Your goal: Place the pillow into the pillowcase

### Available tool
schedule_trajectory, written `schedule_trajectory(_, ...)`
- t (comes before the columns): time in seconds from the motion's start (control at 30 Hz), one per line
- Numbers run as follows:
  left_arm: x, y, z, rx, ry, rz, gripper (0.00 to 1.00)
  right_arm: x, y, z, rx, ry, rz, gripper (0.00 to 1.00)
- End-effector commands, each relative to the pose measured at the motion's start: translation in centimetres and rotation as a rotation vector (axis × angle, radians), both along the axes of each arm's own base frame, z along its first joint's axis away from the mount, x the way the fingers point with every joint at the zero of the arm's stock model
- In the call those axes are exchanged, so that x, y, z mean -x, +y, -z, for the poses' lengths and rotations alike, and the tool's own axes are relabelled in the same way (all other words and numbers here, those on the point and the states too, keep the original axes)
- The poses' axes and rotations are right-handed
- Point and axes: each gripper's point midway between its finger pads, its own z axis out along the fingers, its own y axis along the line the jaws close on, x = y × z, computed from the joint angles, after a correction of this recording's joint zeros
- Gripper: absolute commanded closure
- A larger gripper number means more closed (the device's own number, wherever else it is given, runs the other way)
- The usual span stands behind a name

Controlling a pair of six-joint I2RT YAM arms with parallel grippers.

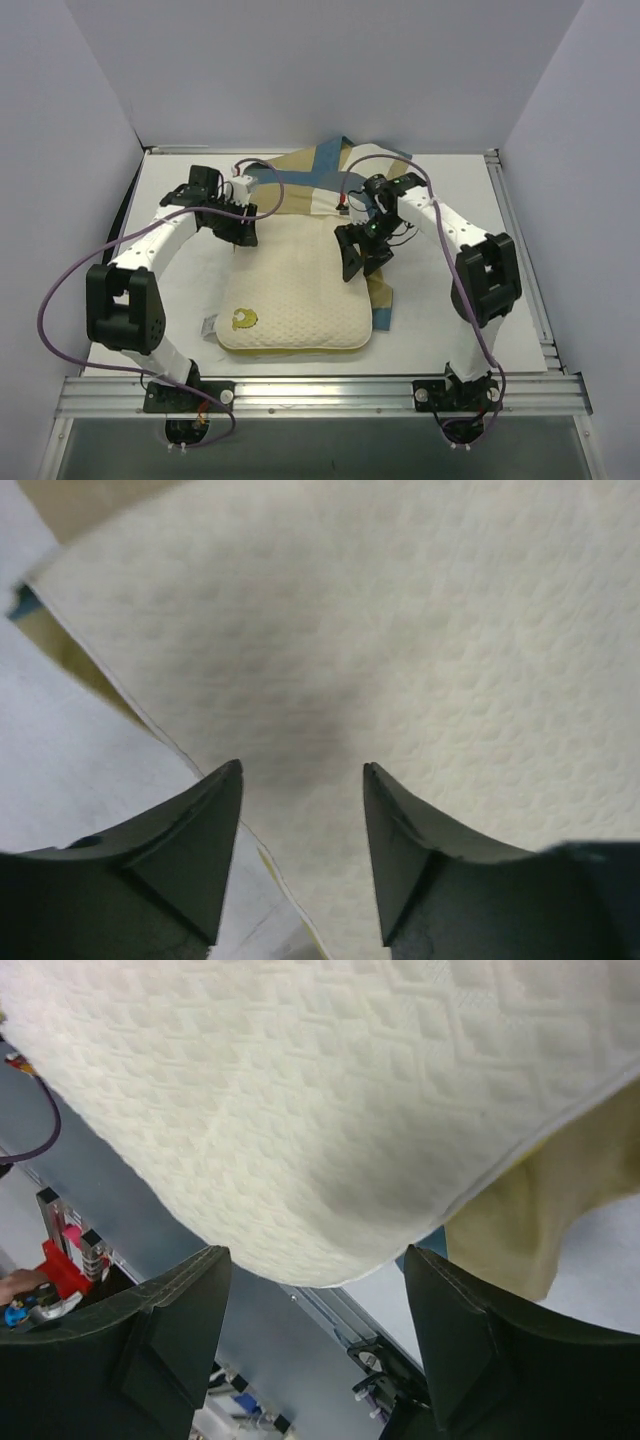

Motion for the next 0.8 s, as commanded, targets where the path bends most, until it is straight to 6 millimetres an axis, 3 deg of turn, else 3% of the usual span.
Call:
schedule_trajectory(0.0, 3.6, -0.2, 3.8, -0.096, 0.094, 0.184, 0.45, 0.5, -2.5, 5.4, 0.18, 0.163, 0.061, 0.32)
schedule_trajectory(0.1, 6.3, -2.5, 6.1, -0.045, 0.205, 0.261, 0.54, -2.1, -5.6, 7.6, 0.217, 0.217, 0.186, 0.38)
schedule_trajectory(0.13, 7.4, -4.4, 6.3, -0.037, 0.215, 0.316, 0.57, -3.9, -6.7, 7.4, 0.227, 0.179, 0.224, 0.39)
schedule_trajectory(0.17, 8.2, -6.3, 6.4, 0.002, 0.239, 0.339, 0.57, -5.9, -9.0, 7.6, 0.236, 0.168, 0.301, 0.39)
schedule_trajectory(0.2, 7.9, -8.2, 6.1, 0.033, 0.207, 0.365, 0.57, -7.2, -10.2, 7.3, 0.247, 0.143, 0.335, 0.39)
schedule_trajectory(0.27, 8.8, -12.6, 5.8, 0.08, 0.215, 0.403, 0.56, -11.4, -12.8, 5.6, 0.264, 0.025, 0.406, 0.4)
schedule_trajectory(0.3, 8.1, -14.3, 5.3, 0.104, 0.179, 0.41, 0.54, -12.6, -14.5, 5.0, 0.273, 0.003, 0.446, 0.4)
schedule_trajectory(0.33, 7.2, -16.3, 3.7, 0.129, 0.137, 0.428, 0.52, -13.4, -15.2, 4.1, 0.271, -0.031, 0.445, 0.39)
schedule_trajectory(0.37, 6.6, -16.9, 3.3, 0.146, 0.144, 0.408, 0.46, -14.6, -15.3, 2.4, 0.253, -0.079, 0.449, 0.39)
schedule_trajectory(0.43, 4.5, -17.0, 1.3, 0.157, 0.078, 0.376, 0.43, -14.0, -15.3, 0.1, 0.229, -0.117, 0.433, 0.35)
schedule_trajectory(0.47, 3.3, -16.0, 0.1, 0.161, 0.038, 0.346, 0.39, -12.7, -14.6, 0.0, 0.195, -0.102, 0.397, 0.34)
schedule_trajectory(0.5, 2.7, -15.4, -0.7, 0.163, 0.014, 0.329, 0.37, -12.0, -14.1, -1.9, 0.17, -0.153, 0.383, 0.32)
schedule_trajectory(0.57, 0.9, -12.8, -2.7, 0.153, -0.054, 0.248, 0.35, -9.8, -11.9, -3.6, 0.14, -0.213, 0.298, 0.28)
schedule_trajectory(0.6, 0.4, -12.0, -3.4, 0.154, -0.075, 0.22, 0.32, -8.7, -11.3, -2.5, 0.152, -0.213, 0.268, 0.28)
schedule_trajectory(0.63, 0.0, -10.9, -3.8, 0.151, -0.087, 0.182, 0.3, -7.5, -9.1, -2.5, 0.15, -0.241, 0.19, 0.25)
schedule_trajectory(0.67, 0.2, -9.9, -4.3, 0.169, -0.089, 0.141, 0.28, -6.8, -8.1, -2.5, 0.153, -0.271, 0.145, 0.23)
schedule_trajectory(0.7, -0.9, -8.3, -5.0, 0.185, -0.126, 0.096, 0.23, -6.8, -7.5, -2.6, 0.187, -0.356, 0.107, 0.18)
schedule_trajectory(0.73, -0.9, -7.5, -5.1, 0.206, -0.119, 0.052, 0.2, -5.9, -6.8, -1.6, 0.213, -0.365, 0.061, 0.08)
schedule_trajectory(0.77, -0.9, -6.6, -6.0, 0.209, -0.151, 0.017, 0.18, -4.8, -4.6, -1.4, 0.224, -0.399, -0.026, 0.07)
